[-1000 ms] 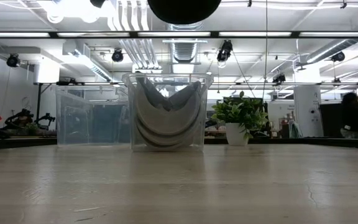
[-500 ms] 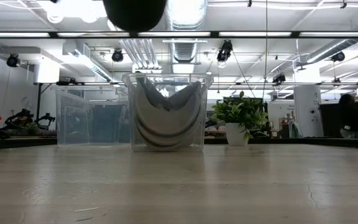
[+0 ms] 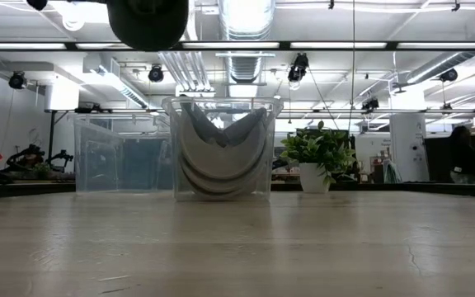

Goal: Pick & Place hat
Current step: Put the right black cap into the left transparent bin

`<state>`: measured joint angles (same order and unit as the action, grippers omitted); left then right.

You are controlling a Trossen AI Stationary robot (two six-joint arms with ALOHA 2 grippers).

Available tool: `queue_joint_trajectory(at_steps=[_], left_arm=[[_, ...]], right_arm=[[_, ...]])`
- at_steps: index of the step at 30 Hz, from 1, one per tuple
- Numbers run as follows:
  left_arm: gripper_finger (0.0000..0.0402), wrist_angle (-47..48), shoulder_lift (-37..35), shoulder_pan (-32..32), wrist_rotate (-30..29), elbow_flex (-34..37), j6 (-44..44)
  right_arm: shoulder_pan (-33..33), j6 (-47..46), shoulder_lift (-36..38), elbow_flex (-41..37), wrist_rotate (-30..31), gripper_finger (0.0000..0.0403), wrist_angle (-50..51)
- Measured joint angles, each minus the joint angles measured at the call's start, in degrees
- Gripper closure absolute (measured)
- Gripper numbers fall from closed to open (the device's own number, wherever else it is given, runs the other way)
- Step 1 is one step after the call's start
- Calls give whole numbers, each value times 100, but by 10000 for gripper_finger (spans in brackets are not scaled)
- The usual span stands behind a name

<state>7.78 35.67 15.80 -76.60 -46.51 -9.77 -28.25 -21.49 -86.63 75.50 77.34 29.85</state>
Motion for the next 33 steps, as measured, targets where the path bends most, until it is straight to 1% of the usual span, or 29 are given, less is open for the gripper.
queue_joint_trajectory(at_steps=[4, 9, 12, 14, 16, 20, 22, 25, 30, 33], left_arm=[[399, 867, -26, -97, 14, 2, -1051], [399, 2446, -12, -243, 652, 79, -3208], [399, 3387, -10, -455, 1150, 81, -4412], [399, 3926, -11, -610, 1405, 81, -5078], [399, 4270, -21, -793, 1679, 84, -5508], [399, 4380, -40, -1283, 2162, 88, -5585], [399, 4291, -54, -1540, 2210, 83, -5562], [399, 4289, -47, -2063, 2348, -59, -5080], [399, 4286, 8, -2933, 3217, -152, -4675], [399, 4248, 173, -3367, 3444, -152, -4365]], right_arm=[[0, -77, -2, -119, -2, 170, 4], [2, -77, -2, -140, -2, 170, -1], [4, -77, -2, -140, 2, 168, -7], [4, -77, -2, -140, 2, 168, -7], [4, -77, -2, -140, 2, 169, -10], [4, -82, -2, -140, 2, 169, -14], [4, -101, -2, -140, 2, 168, -25], [4, -101, -2, -140, -13, 166, -23], [1, -106, -7, -140, -154, 165, -39], [2, -108, -7, -140, -316, 165, -93]])
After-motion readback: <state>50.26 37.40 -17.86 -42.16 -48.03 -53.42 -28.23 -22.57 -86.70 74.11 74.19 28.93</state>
